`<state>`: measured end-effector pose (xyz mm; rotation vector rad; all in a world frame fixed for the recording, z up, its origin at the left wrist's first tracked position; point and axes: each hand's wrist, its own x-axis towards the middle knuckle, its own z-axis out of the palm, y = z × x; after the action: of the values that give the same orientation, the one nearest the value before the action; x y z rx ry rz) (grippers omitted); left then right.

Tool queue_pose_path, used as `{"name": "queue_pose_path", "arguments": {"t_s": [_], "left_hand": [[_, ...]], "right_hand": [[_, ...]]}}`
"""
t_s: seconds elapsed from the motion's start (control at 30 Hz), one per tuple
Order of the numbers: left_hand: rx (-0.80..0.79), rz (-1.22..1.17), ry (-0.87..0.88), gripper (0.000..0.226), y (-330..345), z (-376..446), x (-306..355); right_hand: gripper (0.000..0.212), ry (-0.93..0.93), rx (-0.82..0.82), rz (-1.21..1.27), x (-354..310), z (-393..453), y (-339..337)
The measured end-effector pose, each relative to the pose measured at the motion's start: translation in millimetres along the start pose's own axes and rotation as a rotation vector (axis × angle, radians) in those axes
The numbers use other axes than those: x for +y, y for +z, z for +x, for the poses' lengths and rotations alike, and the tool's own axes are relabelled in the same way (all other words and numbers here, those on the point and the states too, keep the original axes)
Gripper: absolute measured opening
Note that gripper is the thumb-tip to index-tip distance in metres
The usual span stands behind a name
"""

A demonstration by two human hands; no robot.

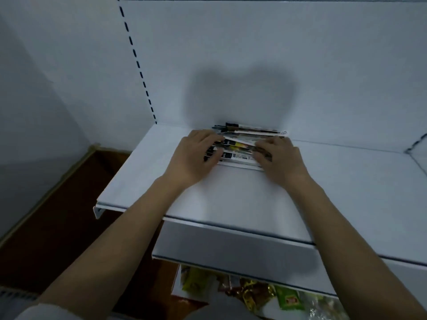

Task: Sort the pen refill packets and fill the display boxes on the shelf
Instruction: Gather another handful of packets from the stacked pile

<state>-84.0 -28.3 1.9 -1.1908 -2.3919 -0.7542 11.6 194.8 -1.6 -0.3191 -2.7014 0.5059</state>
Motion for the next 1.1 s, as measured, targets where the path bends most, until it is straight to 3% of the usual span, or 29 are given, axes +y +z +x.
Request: {"name": "queue_pose_path", "arguments": {"t_s": [0.23,0.37,0.6,0.77,0.83,0.87,0.93,1.0,1.1], "left_hand": [[0.103,-0.048,0.064,0.027,8.1,-5.3,-5.4],[0.187,-0.009,0.114,0.024,10.7,-6.7,-5.0],[0.233,0.136,0.292,0.029,8.0,-3.3,6.1],[0.267,0.253,0.405,0.023,18.8,0.0,26.4],[0.284,0.282,0.367,0.011,22.2,-1.8,21.5],[0.300,0.288,0.316,0.007,21.9,-2.7,16.7],[0.320,0.267,0.157,0.021,18.8,-4.6,9.5],[0.314,0.213,0.047,0.035,16.8,-5.8,8.9],[0.261,0.199,0.108,0.044,17.8,-6.5,14.5]], "right_hand": [[0.021,-0.012,0.155,0.144,0.2,-7.7,1.3],[0.018,-0.089,0.111,0.238,2.2,-13.4,1.4],[0.011,-0.194,0.357,0.211,-14.2,-15.7,-10.9],[0.011,-0.167,0.160,0.494,-36.1,-27.6,-8.5],[0.016,-0.094,0.183,0.553,-31.8,-28.2,-10.6],[0.020,-0.062,0.232,0.529,-25.3,-27.9,-12.2],[0.024,-0.009,0.293,0.394,-6.6,-27.9,-11.7],[0.031,0.019,0.251,0.236,6.4,-29.0,-5.7],[0.028,-0.058,0.215,0.052,12.4,-28.4,5.4]]}}
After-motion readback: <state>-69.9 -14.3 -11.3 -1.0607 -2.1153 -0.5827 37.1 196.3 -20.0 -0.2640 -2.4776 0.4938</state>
